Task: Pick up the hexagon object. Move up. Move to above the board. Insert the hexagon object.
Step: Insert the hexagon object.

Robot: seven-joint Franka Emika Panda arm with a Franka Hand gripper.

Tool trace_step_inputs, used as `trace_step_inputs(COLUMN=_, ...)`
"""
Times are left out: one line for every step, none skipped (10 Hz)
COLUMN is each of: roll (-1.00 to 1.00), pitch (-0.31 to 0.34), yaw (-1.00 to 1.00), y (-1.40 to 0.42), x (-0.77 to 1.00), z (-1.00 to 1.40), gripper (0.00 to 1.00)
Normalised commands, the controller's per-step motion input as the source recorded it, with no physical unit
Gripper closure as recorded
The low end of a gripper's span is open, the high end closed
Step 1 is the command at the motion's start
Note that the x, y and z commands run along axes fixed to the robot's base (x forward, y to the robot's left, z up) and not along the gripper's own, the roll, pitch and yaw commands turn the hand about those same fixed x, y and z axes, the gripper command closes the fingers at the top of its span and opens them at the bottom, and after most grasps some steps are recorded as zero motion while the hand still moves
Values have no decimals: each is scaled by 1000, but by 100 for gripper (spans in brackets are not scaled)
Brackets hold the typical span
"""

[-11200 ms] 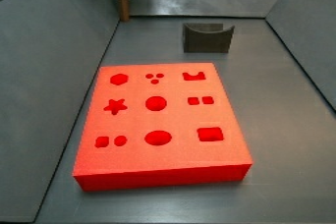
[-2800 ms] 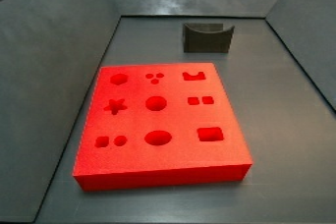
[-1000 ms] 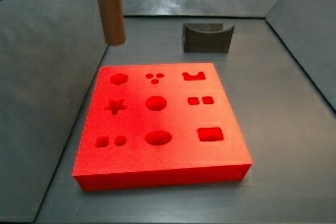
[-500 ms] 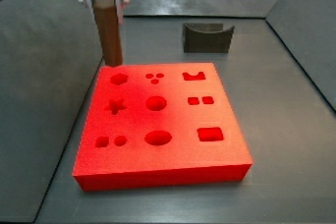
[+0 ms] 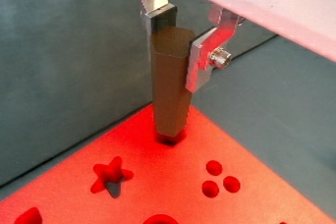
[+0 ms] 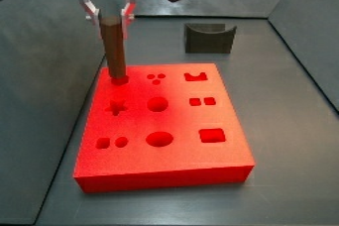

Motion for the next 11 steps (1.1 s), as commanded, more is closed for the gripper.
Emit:
trace_step_inputs(roll=96, pitch=-131, yaw=29, y=0, x=0, z=-794, gripper=100)
trace_step_inputs(roll=151, pitch=-31, yaw=180, y=0, x=0, z=-686, gripper=100)
trace_step_inputs(roll=300, pitch=-51, yaw=229, y=-40, x=-311, z=-709, gripper=100)
trace_step_inputs(roll=119, pitch=-97, yaw=274, y=-26, x=0, z=-831, gripper=100)
trace_step_inputs(roll=0, pitch=-121, yaw=269, y=-6, x=297, z=-880, gripper=100)
trace_step_inputs(roll=-21, pitch=-227, yaw=274, y=0, x=189, z=-771, gripper=100)
trace_step_inputs(roll=-19, pitch=-220, yaw=237, y=-20, x=169, z=-780, gripper=100)
trace_step_inputs(roll=0, pitch=-233, yaw=163, y=-60, x=20, z=-769, gripper=100)
trace_step_inputs(roll=0, pitch=-236, yaw=177, y=-40, x=0, z=-763, gripper=100)
trace_step_inputs(roll=0, pitch=-164, yaw=209, y=0, x=0, z=-683, gripper=100)
trace_step_inputs(roll=46, pitch=-229, yaw=160, y=-31, x=-211, z=-563, gripper=100)
